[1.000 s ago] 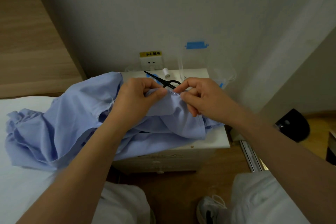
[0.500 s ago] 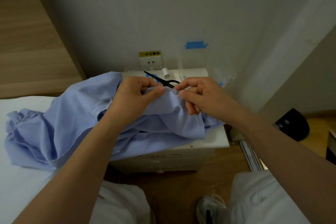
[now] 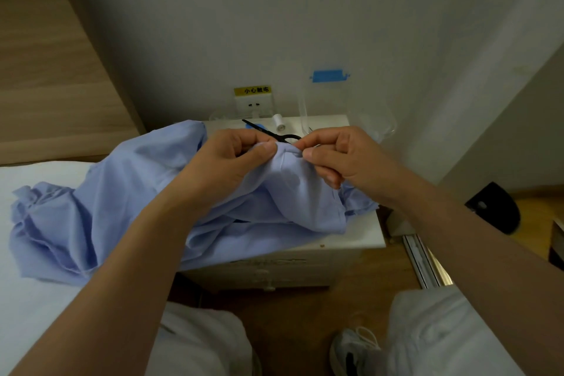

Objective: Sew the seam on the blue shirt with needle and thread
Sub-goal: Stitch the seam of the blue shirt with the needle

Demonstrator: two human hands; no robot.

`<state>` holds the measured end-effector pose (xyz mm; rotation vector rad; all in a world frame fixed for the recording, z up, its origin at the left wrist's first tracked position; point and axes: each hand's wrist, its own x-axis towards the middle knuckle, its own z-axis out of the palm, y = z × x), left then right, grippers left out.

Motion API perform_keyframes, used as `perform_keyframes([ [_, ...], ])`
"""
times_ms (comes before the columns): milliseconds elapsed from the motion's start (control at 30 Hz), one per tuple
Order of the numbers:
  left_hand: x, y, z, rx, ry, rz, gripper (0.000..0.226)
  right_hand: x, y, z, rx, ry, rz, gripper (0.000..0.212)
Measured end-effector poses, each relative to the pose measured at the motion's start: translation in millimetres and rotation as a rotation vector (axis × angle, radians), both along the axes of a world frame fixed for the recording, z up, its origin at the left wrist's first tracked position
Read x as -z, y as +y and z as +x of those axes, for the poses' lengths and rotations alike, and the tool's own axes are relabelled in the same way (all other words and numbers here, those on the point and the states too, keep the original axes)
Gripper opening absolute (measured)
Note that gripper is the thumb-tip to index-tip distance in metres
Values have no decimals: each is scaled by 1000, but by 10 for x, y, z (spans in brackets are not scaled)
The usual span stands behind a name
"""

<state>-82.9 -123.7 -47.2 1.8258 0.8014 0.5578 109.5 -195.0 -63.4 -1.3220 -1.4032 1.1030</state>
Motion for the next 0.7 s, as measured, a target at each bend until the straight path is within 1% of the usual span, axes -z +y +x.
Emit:
perform_keyframes([
  [167,-1,-1,-13,10,-21,-34,24,26,7,18,-25,46,-1,20],
  [533,-11,-17,-2,13,-17,-41,24,33,11,23,-64,71,-2,24],
  [700,-14,-34,13,4,-30,-68,23,46,12,16,-73,74,3,19],
])
